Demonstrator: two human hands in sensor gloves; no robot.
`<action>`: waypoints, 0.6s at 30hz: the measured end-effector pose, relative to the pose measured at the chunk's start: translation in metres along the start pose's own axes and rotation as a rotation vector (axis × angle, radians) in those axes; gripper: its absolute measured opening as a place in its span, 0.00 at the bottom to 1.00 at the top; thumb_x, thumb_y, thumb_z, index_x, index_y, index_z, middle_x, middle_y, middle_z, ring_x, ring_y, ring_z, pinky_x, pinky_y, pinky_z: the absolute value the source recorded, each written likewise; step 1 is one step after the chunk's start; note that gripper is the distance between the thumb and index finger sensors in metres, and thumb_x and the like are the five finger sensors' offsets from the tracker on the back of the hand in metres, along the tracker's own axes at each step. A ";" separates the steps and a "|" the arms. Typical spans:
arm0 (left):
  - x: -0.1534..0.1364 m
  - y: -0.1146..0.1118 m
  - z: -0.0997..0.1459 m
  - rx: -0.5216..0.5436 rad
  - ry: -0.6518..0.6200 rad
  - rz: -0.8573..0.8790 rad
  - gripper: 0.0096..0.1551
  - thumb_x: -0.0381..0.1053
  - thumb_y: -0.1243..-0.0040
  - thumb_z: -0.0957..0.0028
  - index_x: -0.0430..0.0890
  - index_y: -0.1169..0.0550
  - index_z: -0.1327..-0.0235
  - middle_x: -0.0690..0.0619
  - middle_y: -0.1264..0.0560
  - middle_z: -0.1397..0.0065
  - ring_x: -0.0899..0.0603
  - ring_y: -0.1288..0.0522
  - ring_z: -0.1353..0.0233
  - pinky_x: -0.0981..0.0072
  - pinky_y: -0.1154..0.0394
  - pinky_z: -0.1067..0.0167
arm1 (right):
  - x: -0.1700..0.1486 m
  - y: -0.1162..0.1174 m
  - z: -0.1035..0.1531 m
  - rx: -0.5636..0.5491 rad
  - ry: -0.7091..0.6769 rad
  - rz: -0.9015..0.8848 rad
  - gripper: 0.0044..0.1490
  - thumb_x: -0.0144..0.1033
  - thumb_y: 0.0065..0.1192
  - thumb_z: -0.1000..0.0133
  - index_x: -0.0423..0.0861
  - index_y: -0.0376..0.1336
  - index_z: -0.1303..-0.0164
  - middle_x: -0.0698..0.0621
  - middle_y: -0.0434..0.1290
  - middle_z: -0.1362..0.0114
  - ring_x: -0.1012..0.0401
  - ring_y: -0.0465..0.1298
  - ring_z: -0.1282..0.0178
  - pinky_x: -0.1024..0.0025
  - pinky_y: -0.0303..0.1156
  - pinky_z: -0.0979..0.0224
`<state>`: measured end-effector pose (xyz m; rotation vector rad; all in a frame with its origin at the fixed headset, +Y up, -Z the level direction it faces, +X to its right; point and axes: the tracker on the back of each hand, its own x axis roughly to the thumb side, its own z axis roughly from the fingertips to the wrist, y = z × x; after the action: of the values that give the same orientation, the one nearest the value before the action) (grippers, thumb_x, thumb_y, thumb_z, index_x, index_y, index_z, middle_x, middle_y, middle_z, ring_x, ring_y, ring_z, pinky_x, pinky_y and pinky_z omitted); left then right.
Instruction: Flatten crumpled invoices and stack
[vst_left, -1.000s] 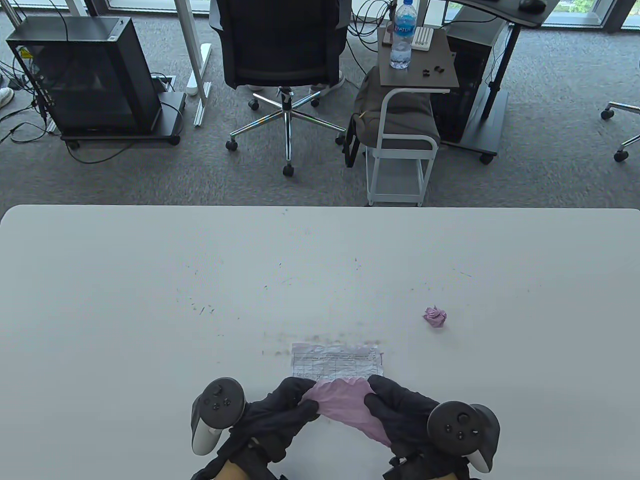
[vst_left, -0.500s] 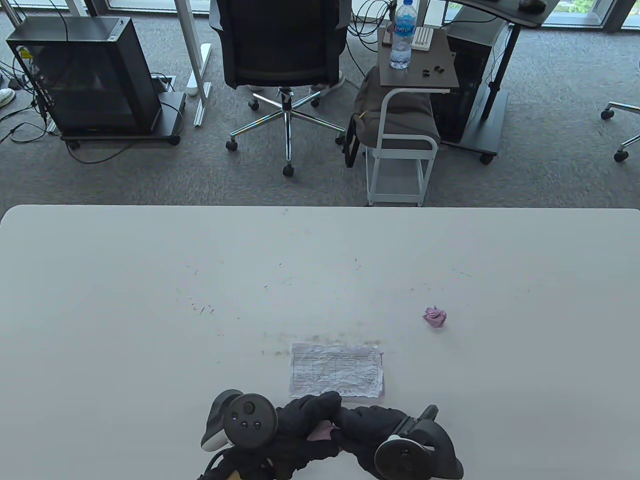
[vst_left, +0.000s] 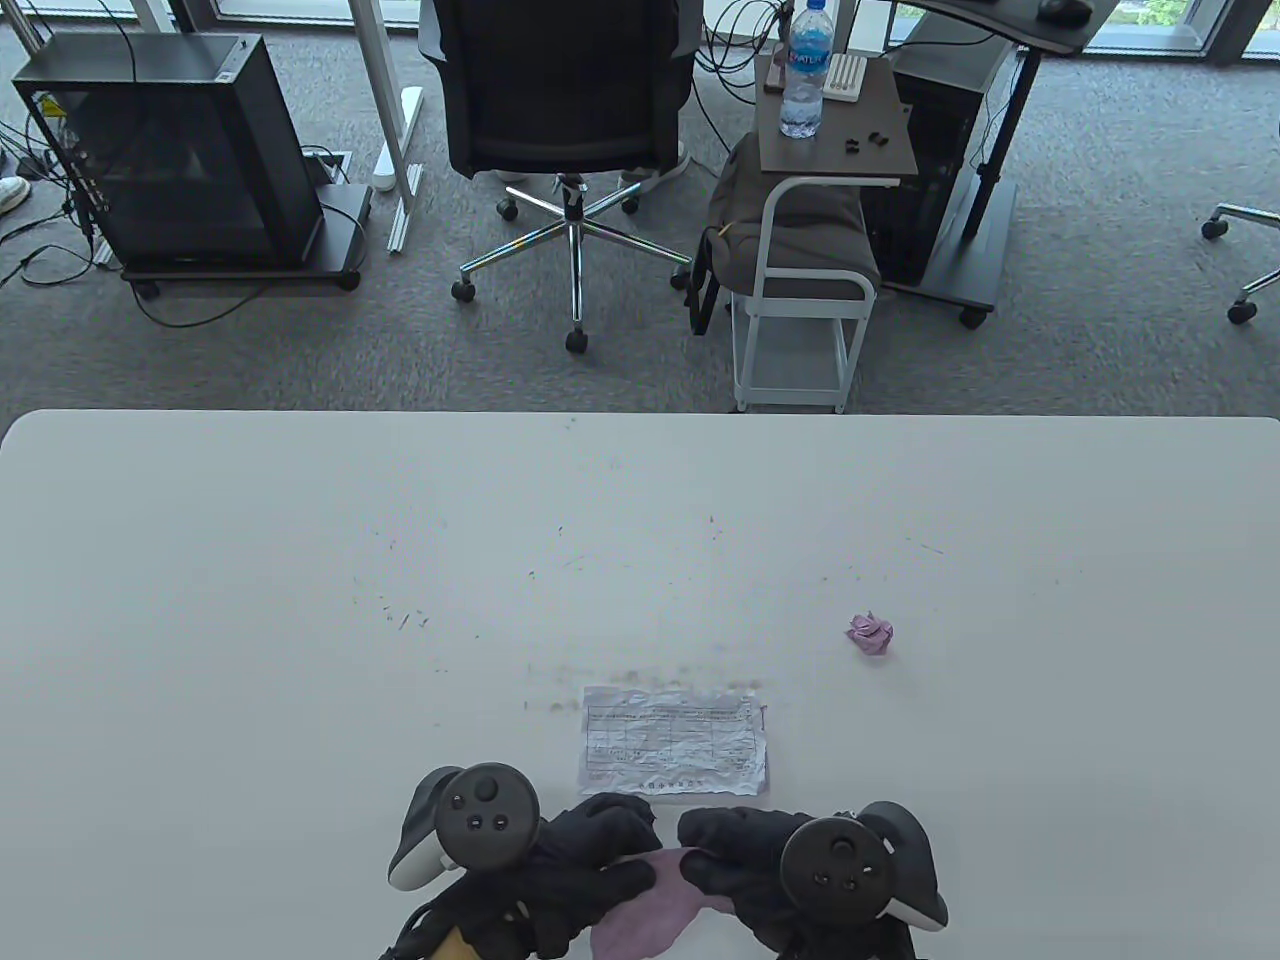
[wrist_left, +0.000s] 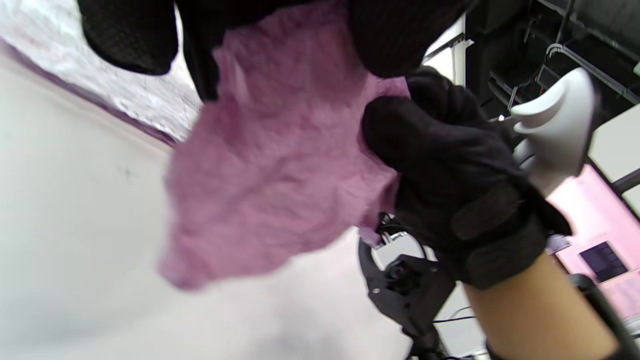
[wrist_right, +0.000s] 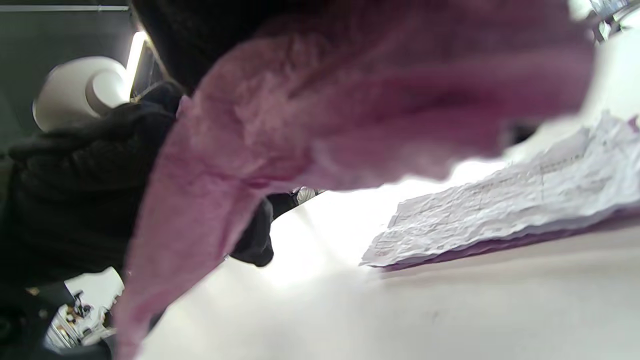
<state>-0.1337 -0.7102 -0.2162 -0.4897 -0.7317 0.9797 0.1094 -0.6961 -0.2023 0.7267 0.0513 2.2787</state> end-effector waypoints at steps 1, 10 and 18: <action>-0.003 0.001 0.000 0.005 0.011 0.041 0.22 0.45 0.42 0.36 0.37 0.28 0.34 0.30 0.31 0.29 0.35 0.17 0.43 0.34 0.27 0.40 | -0.005 -0.002 0.000 0.014 0.029 -0.076 0.26 0.38 0.70 0.46 0.44 0.67 0.39 0.46 0.81 0.51 0.56 0.82 0.61 0.59 0.83 0.56; -0.030 0.015 0.009 0.114 0.040 0.378 0.23 0.45 0.43 0.37 0.34 0.28 0.35 0.42 0.18 0.52 0.51 0.15 0.70 0.46 0.18 0.50 | -0.039 -0.023 0.010 -0.108 0.168 -0.209 0.27 0.33 0.68 0.45 0.42 0.65 0.36 0.42 0.80 0.46 0.54 0.82 0.57 0.57 0.82 0.53; -0.042 0.027 0.023 0.391 0.039 0.566 0.24 0.46 0.49 0.33 0.34 0.33 0.31 0.48 0.20 0.54 0.55 0.17 0.70 0.50 0.18 0.48 | -0.030 -0.037 0.020 -0.352 0.150 0.079 0.40 0.43 0.68 0.45 0.41 0.54 0.27 0.37 0.68 0.32 0.50 0.77 0.46 0.54 0.79 0.46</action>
<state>-0.1813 -0.7327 -0.2328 -0.3740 -0.3488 1.5987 0.1611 -0.6925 -0.2090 0.3801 -0.3058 2.3288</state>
